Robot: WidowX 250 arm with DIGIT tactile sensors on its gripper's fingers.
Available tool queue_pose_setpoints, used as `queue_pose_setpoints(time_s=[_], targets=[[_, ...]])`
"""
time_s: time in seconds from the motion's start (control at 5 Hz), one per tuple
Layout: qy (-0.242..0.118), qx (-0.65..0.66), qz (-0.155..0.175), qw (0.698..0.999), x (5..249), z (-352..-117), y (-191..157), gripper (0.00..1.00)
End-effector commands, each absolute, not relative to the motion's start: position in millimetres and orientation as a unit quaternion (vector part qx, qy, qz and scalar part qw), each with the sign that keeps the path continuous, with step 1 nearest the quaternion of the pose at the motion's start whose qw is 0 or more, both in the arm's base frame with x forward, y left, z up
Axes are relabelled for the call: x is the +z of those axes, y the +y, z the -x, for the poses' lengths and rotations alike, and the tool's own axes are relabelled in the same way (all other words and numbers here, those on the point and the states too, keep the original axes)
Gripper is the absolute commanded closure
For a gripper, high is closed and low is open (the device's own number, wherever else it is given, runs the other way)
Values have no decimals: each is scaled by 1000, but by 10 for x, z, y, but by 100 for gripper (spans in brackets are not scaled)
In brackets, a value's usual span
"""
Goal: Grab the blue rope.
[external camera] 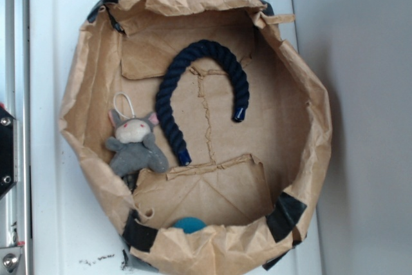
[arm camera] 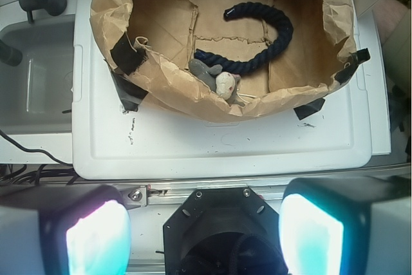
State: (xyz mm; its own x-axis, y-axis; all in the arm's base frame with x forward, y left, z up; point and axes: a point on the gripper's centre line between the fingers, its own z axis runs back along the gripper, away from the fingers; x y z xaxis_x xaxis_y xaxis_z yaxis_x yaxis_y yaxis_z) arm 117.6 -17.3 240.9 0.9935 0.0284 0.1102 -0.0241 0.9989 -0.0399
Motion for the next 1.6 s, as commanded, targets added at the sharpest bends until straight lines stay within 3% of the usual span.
queue_pose_setpoints(time_s=[0.0, 0.2, 0.4, 0.6, 1.4], targets=[[-77, 33, 95, 992, 2226, -1812, 12, 0], [-77, 49, 89, 992, 2026, -2115, 69, 0], [-72, 75, 55, 993, 1678, -2603, 68, 0], [-52, 83, 65, 993, 1492, -2740, 93, 0], [-52, 83, 65, 993, 1492, -2740, 93, 0]])
